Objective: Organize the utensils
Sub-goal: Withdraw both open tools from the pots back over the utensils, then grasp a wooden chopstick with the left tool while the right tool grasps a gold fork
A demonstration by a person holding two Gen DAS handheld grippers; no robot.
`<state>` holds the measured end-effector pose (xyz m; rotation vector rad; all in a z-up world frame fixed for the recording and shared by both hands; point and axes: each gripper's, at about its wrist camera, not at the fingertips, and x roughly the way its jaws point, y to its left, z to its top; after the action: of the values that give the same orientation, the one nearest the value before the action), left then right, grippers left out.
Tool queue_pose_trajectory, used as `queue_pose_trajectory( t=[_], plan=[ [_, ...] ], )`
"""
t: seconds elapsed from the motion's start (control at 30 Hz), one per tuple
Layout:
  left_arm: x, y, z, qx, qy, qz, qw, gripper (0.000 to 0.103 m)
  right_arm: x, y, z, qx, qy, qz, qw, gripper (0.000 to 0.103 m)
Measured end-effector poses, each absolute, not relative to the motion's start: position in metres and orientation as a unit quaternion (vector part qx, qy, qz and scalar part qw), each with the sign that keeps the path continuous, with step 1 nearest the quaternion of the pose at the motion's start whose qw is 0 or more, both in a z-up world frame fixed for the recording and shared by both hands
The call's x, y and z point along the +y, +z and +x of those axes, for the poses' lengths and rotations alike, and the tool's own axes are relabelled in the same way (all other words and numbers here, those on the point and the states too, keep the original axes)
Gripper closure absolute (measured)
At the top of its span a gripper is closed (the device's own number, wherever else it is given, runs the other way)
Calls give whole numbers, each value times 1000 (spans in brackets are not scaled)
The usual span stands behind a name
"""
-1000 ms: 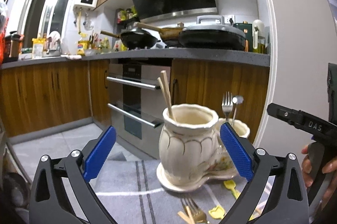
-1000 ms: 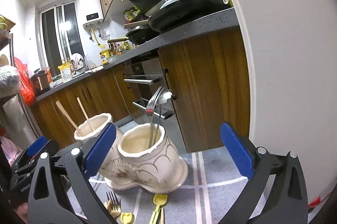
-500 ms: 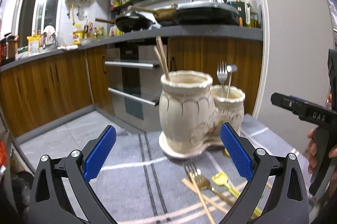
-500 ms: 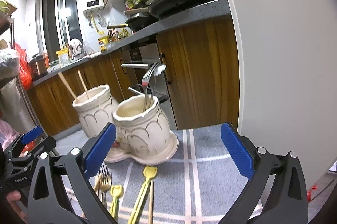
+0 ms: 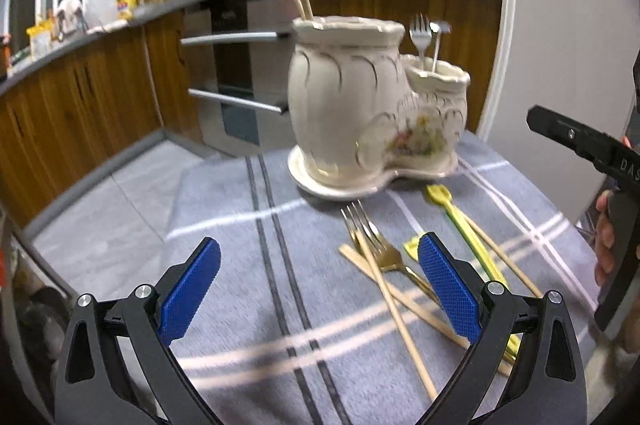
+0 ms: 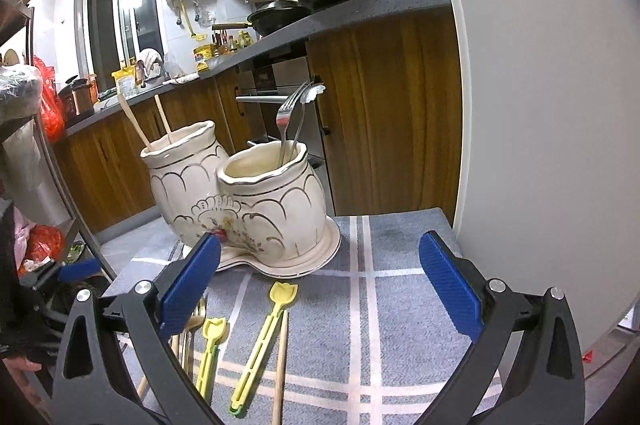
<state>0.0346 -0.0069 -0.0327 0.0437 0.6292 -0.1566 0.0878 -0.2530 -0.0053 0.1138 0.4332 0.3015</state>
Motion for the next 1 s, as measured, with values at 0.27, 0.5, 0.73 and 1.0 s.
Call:
queue_pose_trajectory(
  t=[0.27, 0.5, 0.73, 1.0],
  plan=[
    [3, -35, 37, 323, -66, 0, 944, 5, -238, -9, 85, 231, 167, 23, 958, 5],
    [10, -34, 40, 322, -45, -2, 946, 5, -225, -11, 82, 246, 194, 7, 950, 5],
    [25, -31, 39, 317, -34, -30, 947, 5, -200, -18, 77, 276, 239, -22, 931, 6],
    [18, -33, 37, 335, -78, -26, 939, 7, -186, -26, 76, 287, 217, -82, 929, 27]
  ],
)
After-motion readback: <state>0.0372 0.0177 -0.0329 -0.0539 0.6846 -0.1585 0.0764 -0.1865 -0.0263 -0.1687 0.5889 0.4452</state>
